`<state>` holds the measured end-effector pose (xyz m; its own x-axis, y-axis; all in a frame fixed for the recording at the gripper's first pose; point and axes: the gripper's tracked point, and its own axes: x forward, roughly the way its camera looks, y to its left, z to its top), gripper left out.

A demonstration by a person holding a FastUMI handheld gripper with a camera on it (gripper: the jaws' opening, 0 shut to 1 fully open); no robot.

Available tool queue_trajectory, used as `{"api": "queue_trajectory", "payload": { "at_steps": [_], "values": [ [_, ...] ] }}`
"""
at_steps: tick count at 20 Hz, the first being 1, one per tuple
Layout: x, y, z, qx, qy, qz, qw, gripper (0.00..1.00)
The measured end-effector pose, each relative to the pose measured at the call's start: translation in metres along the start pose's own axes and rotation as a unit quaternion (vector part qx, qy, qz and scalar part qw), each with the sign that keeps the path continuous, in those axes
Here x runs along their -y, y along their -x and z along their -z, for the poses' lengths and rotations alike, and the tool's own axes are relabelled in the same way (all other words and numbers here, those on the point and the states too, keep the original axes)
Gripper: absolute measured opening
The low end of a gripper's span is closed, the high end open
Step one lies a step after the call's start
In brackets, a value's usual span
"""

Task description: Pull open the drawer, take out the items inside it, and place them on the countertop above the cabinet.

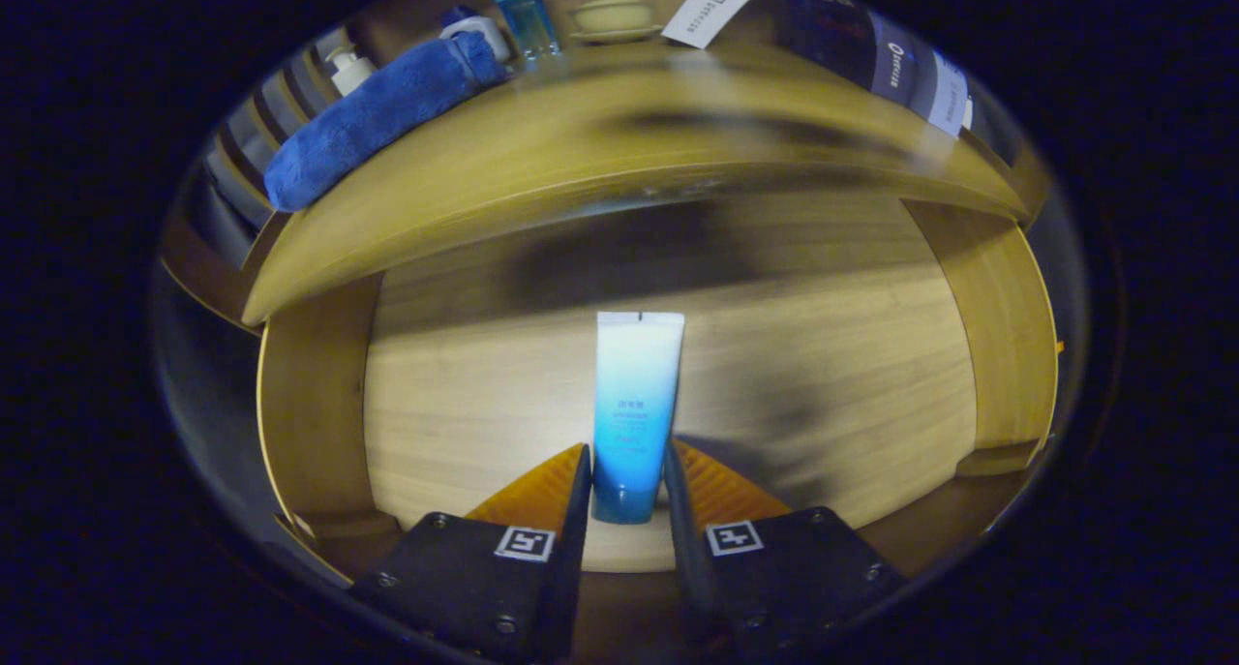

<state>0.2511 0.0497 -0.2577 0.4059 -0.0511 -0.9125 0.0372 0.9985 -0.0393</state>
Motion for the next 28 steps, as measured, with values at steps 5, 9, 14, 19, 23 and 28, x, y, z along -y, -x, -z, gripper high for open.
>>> {"api": "queue_trajectory", "payload": {
  "at_steps": [5, 9, 14, 19, 23, 28],
  "values": [
    [-0.006, 0.013, -0.001, 0.015, -0.022, -0.035, 0.999, 0.31],
    [-0.013, 0.041, -0.004, 0.058, -0.028, -0.077, 0.995, 0.31],
    [-0.018, 0.076, -0.004, 0.115, -0.026, -0.124, 0.985, 0.3],
    [-0.012, 0.095, 0.011, 0.127, -0.057, -0.161, 0.977, 0.3],
    [-0.003, 0.127, 0.008, 0.171, -0.078, -0.189, 0.964, 0.3],
    [0.005, 0.168, -0.02, 0.236, -0.106, -0.205, 0.944, 0.3]
  ]
}}
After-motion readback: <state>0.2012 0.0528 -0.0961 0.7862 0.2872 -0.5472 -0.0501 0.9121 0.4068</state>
